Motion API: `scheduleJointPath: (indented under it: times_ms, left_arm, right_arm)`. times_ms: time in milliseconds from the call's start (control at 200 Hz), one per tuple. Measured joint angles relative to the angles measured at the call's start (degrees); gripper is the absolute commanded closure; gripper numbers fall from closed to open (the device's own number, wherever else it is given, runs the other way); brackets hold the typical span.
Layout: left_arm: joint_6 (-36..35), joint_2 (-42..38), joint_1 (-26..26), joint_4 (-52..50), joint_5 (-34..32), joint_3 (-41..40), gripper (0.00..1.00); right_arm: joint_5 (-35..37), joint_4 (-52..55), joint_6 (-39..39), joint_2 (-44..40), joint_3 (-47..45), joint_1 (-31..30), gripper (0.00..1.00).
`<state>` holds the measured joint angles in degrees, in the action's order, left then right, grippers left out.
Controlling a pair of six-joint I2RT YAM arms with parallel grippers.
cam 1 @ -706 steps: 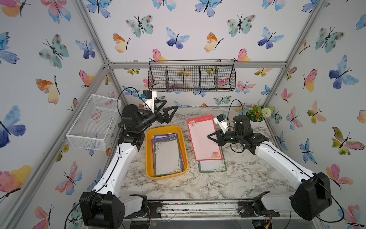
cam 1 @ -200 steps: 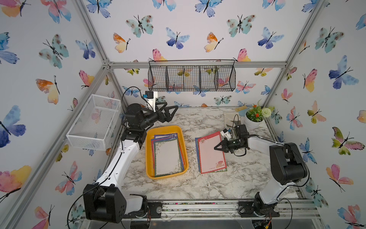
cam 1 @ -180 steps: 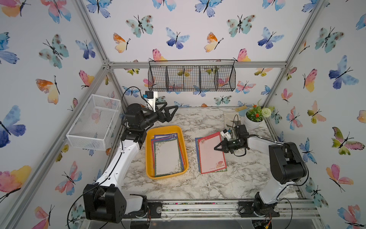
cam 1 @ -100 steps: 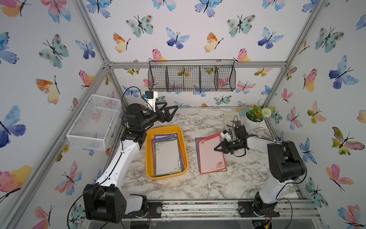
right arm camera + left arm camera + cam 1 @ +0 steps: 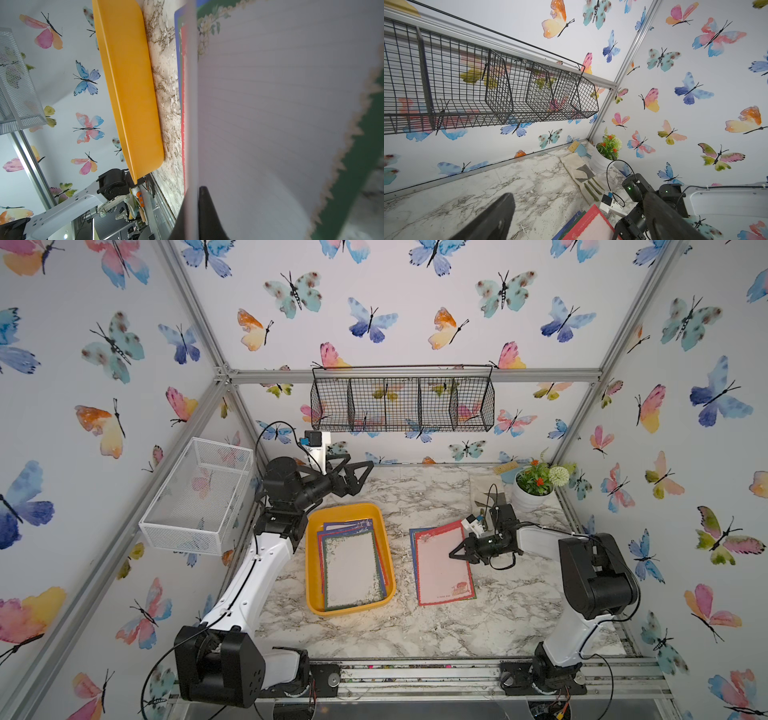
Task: Take out the stationery paper from the storage box
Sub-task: Place the stationery paper at the center of the board.
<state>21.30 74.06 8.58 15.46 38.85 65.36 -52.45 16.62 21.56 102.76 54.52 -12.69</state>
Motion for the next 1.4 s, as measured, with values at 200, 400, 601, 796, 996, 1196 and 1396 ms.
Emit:
scheduleJointPath:
  times_ms: [200, 400, 601, 796, 996, 1196, 1396]
  left_arm:
    - [0.02, 0.00, 0.00, -0.07, -0.22, 0.00, 0.01]
    - [0.02, 0.00, 0.00, -0.11, -0.24, 0.00, 0.01]
    - [0.04, 0.00, 0.00, -0.13, -0.24, 0.00, 0.01]
    - [0.04, 0.00, 0.00, -0.13, -0.24, 0.00, 0.01]
    - [0.20, 0.00, 0.00, -0.20, -0.26, 0.00, 0.01]
    - [0.17, 0.00, -0.02, -0.46, -0.28, 0.00, 0.01]
    - [0.17, 0.00, -0.02, -0.83, -0.50, 0.00, 0.01]
  right_arm:
    - [0.00, 0.79, -0.57, 0.44, 0.11, 0.00, 0.90]
    - [0.02, 1.16, -1.29, 1.36, 0.50, 0.00, 0.88]
    - [0.33, 1.84, -1.77, 1.62, 1.40, 0.00, 0.81]
    - [2.75, 2.62, -2.14, 1.62, 2.32, 0.00, 0.68]
    - [6.60, 4.17, -2.14, 1.53, 2.40, 0.00, 0.65]
    - [11.76, 6.14, -2.21, 0.04, 2.45, 0.00, 0.61]
    - [18.23, 9.05, -2.78, -1.25, 4.55, 0.00, 0.58]
